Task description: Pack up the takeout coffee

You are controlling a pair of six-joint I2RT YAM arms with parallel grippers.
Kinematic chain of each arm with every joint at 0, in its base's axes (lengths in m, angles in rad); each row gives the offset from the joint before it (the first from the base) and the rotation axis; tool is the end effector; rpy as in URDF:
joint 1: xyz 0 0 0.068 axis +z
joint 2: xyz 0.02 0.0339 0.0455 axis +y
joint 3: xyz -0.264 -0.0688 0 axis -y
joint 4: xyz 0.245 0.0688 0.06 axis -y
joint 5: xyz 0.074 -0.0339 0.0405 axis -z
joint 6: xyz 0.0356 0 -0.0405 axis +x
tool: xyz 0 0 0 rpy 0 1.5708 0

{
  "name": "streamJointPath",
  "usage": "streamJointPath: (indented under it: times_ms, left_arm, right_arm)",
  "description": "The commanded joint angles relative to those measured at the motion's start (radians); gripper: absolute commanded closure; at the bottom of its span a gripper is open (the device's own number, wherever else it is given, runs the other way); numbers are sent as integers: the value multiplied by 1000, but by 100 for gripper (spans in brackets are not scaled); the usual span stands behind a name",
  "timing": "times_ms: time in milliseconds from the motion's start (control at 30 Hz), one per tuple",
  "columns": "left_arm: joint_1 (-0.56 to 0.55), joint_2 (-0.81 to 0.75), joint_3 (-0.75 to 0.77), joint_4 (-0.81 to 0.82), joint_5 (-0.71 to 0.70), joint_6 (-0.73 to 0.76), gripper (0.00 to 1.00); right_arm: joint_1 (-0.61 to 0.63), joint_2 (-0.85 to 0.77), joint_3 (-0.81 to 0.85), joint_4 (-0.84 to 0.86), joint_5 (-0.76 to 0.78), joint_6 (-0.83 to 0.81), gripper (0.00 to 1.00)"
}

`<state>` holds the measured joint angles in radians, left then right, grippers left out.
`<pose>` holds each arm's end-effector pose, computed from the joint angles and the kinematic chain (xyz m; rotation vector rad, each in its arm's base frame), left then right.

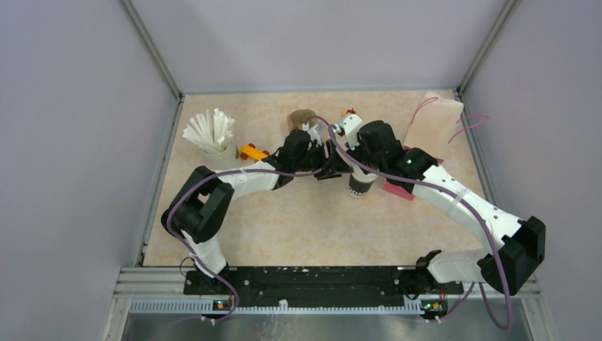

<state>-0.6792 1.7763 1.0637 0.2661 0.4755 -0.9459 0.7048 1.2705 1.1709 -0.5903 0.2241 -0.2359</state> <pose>0.2962 -0.2600 0.2115 0.0419 2.3106 -1.4256 0.2150 0.1725 0.3318 -0.9081 2.0479 0.0001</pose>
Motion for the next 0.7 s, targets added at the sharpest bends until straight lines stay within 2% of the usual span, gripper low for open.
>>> streamJointPath:
  times_ms: [0,133,267,400,667]
  left_arm:
    - [-5,-5,-5,20,12,22,35]
    - [-6,-33,-1,31,37,-5,34]
    - [15,-81,11,-61,4,-58,30]
    - [50,-116,-83,142,39,-194,30]
    - [53,-51,-10,232,82,-212,28]
  right_arm:
    - [7,-42,39,81,27,-11,100]
    - [7,-40,19,84,36,-10,100]
    - [7,-52,-5,103,38,-5,100]
    - [7,-57,-16,105,41,-2,100]
    - [7,-62,-23,114,32,1,100]
